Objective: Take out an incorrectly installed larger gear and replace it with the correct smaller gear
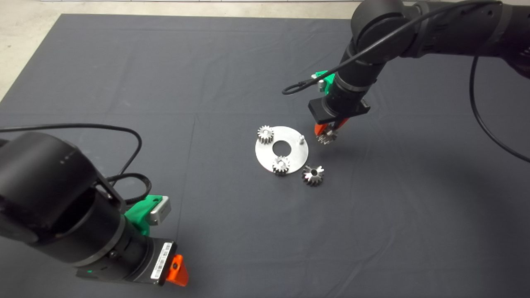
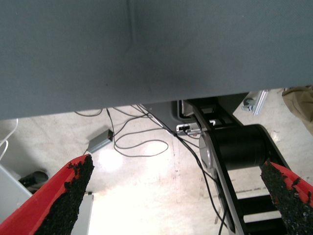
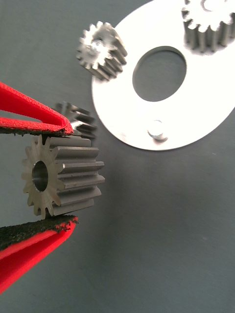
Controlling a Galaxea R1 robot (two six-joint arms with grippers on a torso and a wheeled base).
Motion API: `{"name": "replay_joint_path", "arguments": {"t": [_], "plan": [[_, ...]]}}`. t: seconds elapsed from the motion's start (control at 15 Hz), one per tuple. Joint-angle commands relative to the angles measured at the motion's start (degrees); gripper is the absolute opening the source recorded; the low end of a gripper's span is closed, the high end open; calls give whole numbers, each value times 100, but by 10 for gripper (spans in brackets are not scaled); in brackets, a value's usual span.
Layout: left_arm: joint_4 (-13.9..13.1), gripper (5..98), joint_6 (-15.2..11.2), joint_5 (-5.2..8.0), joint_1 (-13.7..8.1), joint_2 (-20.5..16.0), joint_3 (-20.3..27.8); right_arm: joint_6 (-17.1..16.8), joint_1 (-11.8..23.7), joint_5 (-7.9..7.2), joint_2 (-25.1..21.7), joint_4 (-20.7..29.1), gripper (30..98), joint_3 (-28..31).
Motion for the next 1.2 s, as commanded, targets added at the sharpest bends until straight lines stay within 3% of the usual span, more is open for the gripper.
{"name": "replay_joint_path", "arguments": {"t": [0.0,0.2,0.53,0.8,0.93,1.13], "plan": [[196,883,-8,264,-20,-29,7,-10,-106,-742,83,-686,356,27],[246,883,-8,300,-18,-33,-6,-2,-106,-742,277,-703,356,-40],[311,883,150,300,-15,58,-278,-73,-97,-742,897,-703,356,-862],[311,883,194,300,-15,67,-313,-96,-103,-742,957,-747,357,-996],[311,883,203,293,-15,67,-331,-151,-99,-742,956,-683,356,-1523],[311,883,194,291,-15,163,-375,-160,-62,-742,887,111,356,-1600]]}}
